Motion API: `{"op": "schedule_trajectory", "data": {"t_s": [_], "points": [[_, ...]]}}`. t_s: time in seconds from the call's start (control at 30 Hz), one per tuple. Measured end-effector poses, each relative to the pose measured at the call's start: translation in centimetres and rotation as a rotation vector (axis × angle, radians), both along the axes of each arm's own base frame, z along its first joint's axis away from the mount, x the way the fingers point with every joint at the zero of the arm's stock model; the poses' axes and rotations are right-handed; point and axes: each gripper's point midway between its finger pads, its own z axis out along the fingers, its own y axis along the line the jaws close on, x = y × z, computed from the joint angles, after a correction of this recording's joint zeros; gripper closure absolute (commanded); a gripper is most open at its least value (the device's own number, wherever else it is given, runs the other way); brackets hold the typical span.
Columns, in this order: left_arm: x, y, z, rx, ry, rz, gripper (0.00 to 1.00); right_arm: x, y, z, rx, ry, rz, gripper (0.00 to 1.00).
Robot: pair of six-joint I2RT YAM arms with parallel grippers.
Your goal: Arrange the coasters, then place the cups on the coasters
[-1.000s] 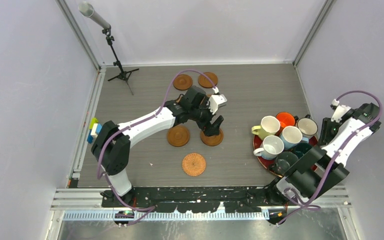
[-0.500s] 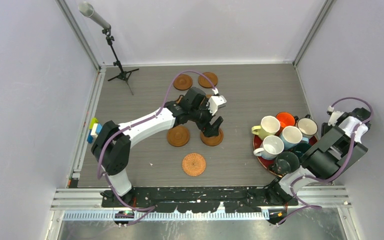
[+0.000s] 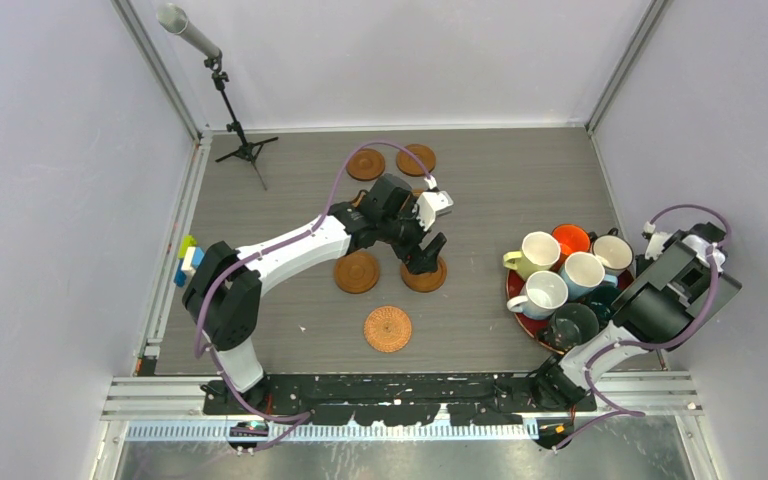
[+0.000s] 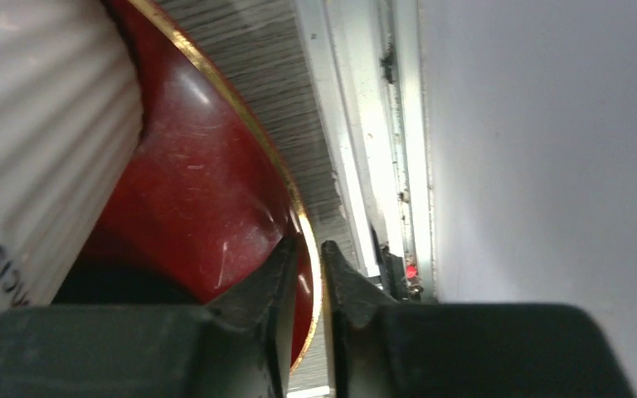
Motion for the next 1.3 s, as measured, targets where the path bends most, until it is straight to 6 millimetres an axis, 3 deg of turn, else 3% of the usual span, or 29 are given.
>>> {"op": "schedule_trajectory", "data": {"t_s": [0.13,0.3,0.67,1.0,1.13,1.3], "points": [[0.0,0.0,0.0,0.001,-0.001,0.001,0.16,0.1,-0.3,0.0,-0.031,0.019,0.0,0.99],[0.1,0.0,0.0,0.003,-0.003,0.004,0.16,0.3,-0.1,0.1,-0.067,0.054,-0.009,0.99],[0.6,0.4,-0.2,0.02,-0.026,0.02,0.16,5.3,4.2,0.0,-0.056,0.015,0.028,1.0],[2.8,-0.6,-1.1,0.088,-0.062,-0.009,0.16,8.1,5.7,0.1,-0.019,0.023,0.044,1.0],[3.9,-1.5,-1.6,0.106,-0.07,-0.019,0.16,9.3,6.4,0.2,-0.006,0.013,0.064,0.89],[5.2,-3.0,-1.9,0.126,-0.083,-0.032,0.15,10.0,7.1,0.2,0.017,-0.011,0.048,0.66]]}}
